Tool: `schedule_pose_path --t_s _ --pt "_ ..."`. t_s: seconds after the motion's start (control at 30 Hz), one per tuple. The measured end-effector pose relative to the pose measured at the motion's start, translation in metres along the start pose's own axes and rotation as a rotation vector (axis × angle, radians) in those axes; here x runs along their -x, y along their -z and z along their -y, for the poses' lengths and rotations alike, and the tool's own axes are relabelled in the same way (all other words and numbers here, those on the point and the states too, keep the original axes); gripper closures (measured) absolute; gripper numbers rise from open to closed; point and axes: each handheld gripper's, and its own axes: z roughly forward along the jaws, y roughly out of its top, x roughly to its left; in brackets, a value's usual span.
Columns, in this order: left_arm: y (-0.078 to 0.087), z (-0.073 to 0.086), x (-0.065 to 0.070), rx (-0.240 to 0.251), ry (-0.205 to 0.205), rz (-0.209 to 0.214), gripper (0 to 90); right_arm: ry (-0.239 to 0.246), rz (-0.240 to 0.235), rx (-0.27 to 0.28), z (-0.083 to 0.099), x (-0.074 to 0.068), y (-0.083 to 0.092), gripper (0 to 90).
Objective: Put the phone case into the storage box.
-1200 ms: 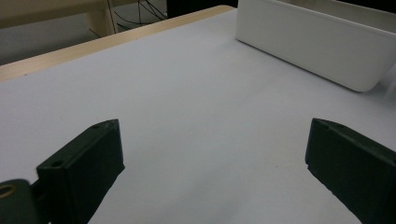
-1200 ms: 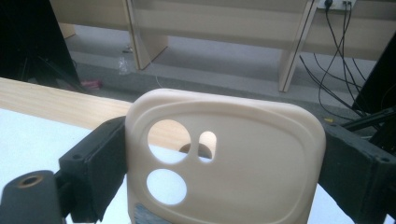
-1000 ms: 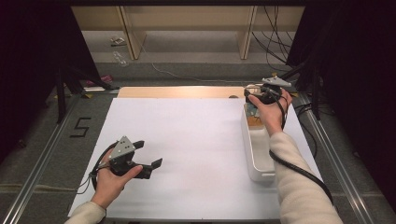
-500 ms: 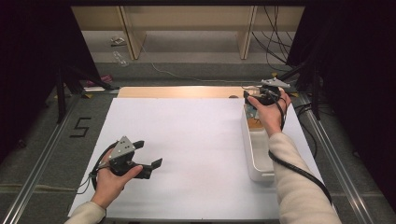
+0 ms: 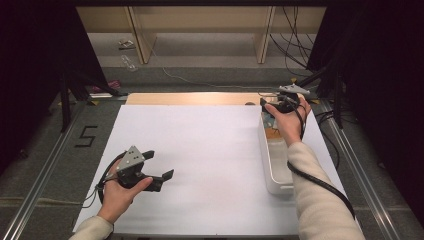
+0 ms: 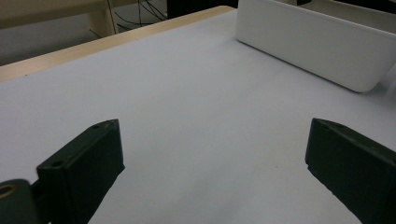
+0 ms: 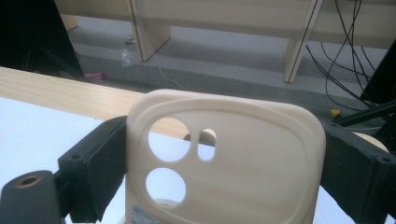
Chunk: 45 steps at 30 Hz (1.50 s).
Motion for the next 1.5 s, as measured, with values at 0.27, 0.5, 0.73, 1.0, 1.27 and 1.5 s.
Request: schedule_pose_path --t_s 0.27,0.5,0.73,1.0,1.27,1.5 --pt "0.0 0.0 0.0 0.0 -0.001 0.0 3.9 0.005 -0.004 -0.012 0.0 0.001 -0.001 9.8" --pt "0.0 0.0 0.0 0.0 0.001 0.001 3.9 -0.011 0.002 -0.021 0.002 0.006 -0.001 4.1" --pt "0.0 0.0 0.0 -0.001 0.0 0.001 3.8 -0.015 0.006 -0.015 0.0 0.006 0.002 2.3" --pt "0.0 0.0 0.0 -0.001 0.0 0.0 3.8 -0.033 -0.005 0.0 -0.004 0.007 0.012 1.5" --pt "-0.001 0.0 0.001 -0.001 0.001 0.001 3.8 -0.006 0.004 0.003 -0.007 0.011 0.024 0.8" --pt "-0.001 0.0 0.0 -0.004 0.0 0.001 3.8 -0.006 -0.001 0.02 -0.007 0.015 0.034 0.9"
